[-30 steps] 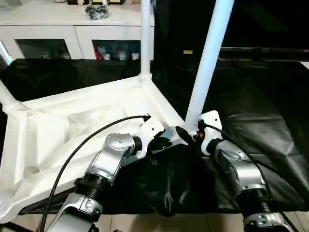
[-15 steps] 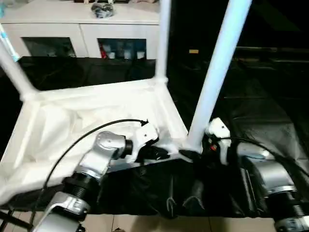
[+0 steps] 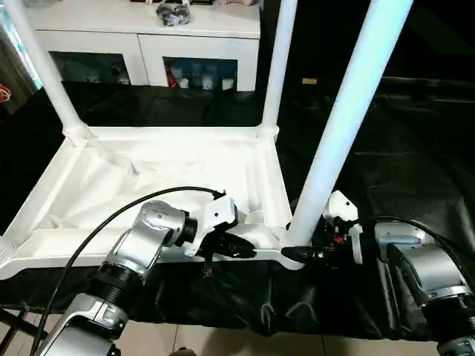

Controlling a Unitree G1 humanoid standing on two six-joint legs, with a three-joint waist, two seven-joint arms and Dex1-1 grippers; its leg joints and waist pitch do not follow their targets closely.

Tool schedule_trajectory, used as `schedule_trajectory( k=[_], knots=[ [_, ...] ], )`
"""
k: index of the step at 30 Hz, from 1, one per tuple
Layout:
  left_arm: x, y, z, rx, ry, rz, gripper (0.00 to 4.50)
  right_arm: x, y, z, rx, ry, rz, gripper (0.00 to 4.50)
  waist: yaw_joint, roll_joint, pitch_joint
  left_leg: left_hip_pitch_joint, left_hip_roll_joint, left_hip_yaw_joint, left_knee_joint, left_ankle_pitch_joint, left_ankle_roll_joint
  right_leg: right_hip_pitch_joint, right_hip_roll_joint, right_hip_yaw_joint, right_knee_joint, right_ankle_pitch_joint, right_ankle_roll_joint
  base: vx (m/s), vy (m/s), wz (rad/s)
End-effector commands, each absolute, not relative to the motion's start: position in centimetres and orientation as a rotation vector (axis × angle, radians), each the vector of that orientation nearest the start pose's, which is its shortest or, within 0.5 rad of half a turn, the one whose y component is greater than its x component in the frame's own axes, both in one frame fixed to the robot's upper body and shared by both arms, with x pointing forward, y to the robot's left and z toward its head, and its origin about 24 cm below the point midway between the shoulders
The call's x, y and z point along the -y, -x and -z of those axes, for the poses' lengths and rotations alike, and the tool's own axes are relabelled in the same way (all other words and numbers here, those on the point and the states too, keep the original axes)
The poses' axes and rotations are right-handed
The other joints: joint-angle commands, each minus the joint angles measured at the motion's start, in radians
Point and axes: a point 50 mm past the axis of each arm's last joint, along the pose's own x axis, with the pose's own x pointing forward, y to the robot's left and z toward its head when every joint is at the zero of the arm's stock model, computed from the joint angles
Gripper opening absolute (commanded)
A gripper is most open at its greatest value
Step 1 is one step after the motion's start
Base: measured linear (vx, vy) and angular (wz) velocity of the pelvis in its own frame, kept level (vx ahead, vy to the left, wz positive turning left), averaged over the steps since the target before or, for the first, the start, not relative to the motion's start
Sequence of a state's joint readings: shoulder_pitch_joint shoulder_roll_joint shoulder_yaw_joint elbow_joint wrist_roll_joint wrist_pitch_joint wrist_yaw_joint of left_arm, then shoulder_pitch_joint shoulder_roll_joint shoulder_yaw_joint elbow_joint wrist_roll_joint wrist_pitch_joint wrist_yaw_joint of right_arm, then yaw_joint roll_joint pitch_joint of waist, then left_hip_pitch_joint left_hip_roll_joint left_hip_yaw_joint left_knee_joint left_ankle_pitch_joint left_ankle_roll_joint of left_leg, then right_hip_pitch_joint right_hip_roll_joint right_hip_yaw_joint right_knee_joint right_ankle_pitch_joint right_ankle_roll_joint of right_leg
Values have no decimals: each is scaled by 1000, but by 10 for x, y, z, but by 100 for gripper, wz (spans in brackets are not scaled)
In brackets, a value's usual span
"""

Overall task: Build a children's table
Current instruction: Rotate leg to tighten

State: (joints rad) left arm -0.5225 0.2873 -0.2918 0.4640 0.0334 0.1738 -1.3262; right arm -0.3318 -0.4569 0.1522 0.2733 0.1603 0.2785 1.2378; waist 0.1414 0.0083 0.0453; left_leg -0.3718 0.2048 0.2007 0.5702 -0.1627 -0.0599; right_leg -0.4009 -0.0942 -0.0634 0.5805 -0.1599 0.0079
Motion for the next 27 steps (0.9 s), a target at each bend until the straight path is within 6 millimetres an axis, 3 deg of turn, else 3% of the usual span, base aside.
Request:
schedule_trajectory(
  k=[1, 6, 7, 9, 11, 12, 17, 21, 24, 25, 27],
  knots=[
    [-83, -292, -54, -383, -323, 1569, 0, 136, -264, -49, -404, 110, -1458, 269, -6, -17, -60, 17, 31, -12, -62, -230, 47, 38, -51, 36, -59, -276, -201, 0, 0, 0],
    [-78, -296, -55, -364, -290, 1507, 0, 133, -261, -44, -394, 80, -1402, 265, -7, -7, -57, 21, 32, -13, -65, -270, 34, 35, -51, 36, -66, -312, -194, 0, 0, 0],
    [-77, -297, -55, -363, -282, 1493, 0, 132, -261, -43, -384, 78, -1388, 264, -8, -9, -56, 22, 32, -14, -67, -282, 27, 34, -51, 36, -68, -325, -190, 0, 0, 0],
    [-71, -302, -56, -343, -286, 1426, 0, 127, -267, -40, -362, 48, -1269, 264, -10, -7, -53, 21, 32, -15, -70, -302, 20, 33, -52, 36, -72, -355, -183, 0, 0, 0],
    [-67, -305, -57, -332, -277, 1383, 0, 123, -273, -37, -355, 32, -1182, 264, -18, -9, -53, 22, 27, -21, -73, -335, -4, 34, -54, 32, -79, -424, -162, 0, 0, 0],
    [-60, -309, -59, -319, -258, 1310, 0, 117, -281, -32, -350, 22, -1056, 264, -23, -7, -53, 25, 27, -23, -75, -350, -11, 33, -56, 31, -83, -455, -148, 0, 0, 0],
    [-45, -311, -61, -301, -229, 1208, 0, 96, -298, -27, -339, -35, -841, 263, -57, -9, -53, 23, 21, -29, -75, -379, -18, 29, -55, 25, -96, -525, -116, 0, 0, 0],
    [-38, -310, -61, -296, -214, 1182, 0, 85, -306, -29, -331, -70, -735, 263, -66, -7, -54, 19, 20, -30, -76, -368, -17, 29, -54, 26, -94, -509, -116, 0, 0, 0],
    [-30, -306, -61, -292, -211, 1194, 0, 74, -308, -35, -292, -127, -735, 263, -64, -10, -57, 19, 21, -25, -75, -347, -2, 29, -51, 31, -87, -436, -135, 0, 0, 0],
    [-29, -305, -61, -290, -212, 1198, 0, 73, -308, -36, -285, -145, -740, 319, -63, -9, -58, 18, 22, -25, -75, -338, 0, 31, -50, 31, -85, -419, -138, 0, 0, 0],
    [-28, -305, -61, -291, -224, 1205, 0, 73, -308, -38, -279, -148, -757, 333, -62, -8, -59, 16, 22, -22, -74, -314, 6, 33, -48, 33, -79, -353, -155, 0, 0, 0]
  ],
)
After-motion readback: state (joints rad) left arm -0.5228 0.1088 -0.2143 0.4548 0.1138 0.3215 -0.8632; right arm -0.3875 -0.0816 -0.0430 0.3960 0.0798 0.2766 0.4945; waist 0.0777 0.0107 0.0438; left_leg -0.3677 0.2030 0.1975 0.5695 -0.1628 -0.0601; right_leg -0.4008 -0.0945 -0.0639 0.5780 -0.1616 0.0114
